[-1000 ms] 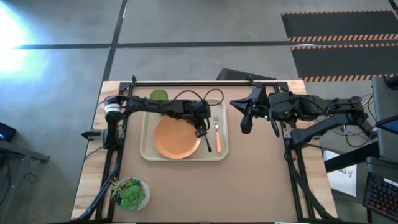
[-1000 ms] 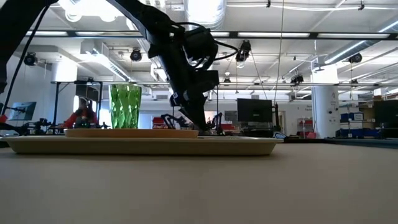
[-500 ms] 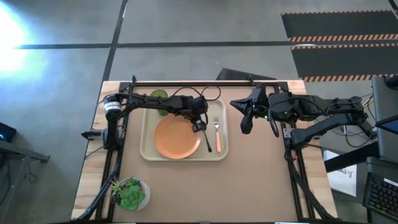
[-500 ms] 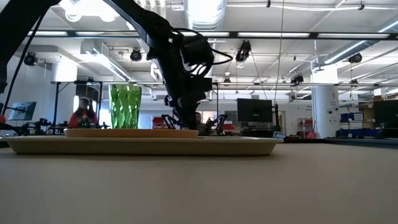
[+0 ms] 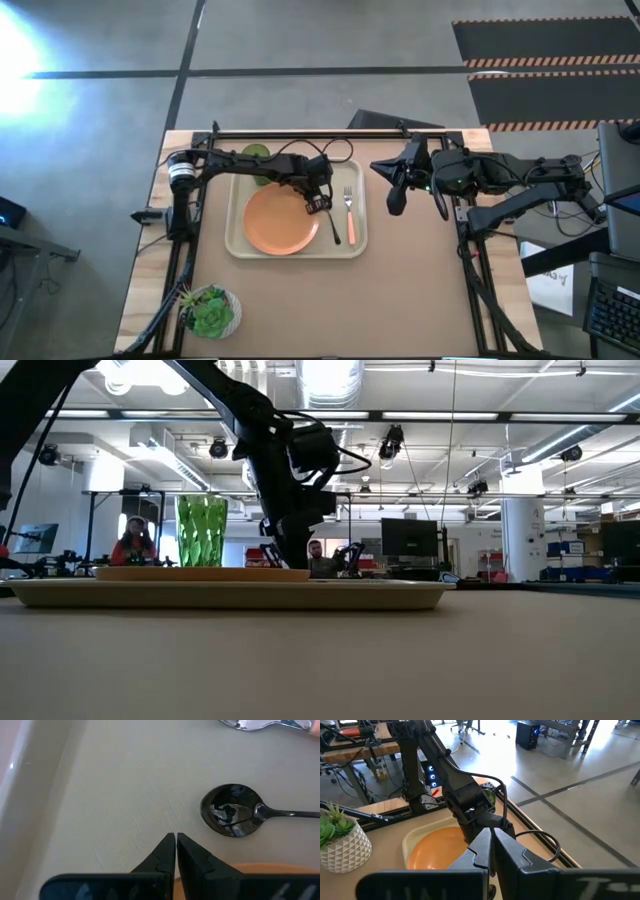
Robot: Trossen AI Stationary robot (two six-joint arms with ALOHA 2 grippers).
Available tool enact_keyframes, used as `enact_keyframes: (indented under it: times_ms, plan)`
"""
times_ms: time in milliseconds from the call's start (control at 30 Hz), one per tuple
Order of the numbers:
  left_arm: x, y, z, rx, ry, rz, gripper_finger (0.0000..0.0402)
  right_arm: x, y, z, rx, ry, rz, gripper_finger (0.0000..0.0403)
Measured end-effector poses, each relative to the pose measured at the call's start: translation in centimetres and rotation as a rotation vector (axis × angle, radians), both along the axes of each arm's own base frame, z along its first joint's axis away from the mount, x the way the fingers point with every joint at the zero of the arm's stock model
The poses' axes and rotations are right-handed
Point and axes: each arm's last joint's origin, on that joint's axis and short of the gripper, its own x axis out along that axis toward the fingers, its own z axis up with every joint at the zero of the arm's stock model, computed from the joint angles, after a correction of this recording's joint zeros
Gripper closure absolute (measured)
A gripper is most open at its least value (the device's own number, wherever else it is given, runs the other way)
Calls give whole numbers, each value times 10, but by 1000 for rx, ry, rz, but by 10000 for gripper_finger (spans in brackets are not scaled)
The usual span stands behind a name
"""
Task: Pick and place plate/cup/fork/spoon on tray
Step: Adjust the black spoon on the white serving tray
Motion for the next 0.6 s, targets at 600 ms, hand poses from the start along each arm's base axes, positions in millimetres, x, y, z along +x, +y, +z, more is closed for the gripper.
enact_keyframes:
  times_ms: [600]
  plan:
    - [13,-5,-21,-77,-24,-24,402,0,0,0,0,1,-1,394]
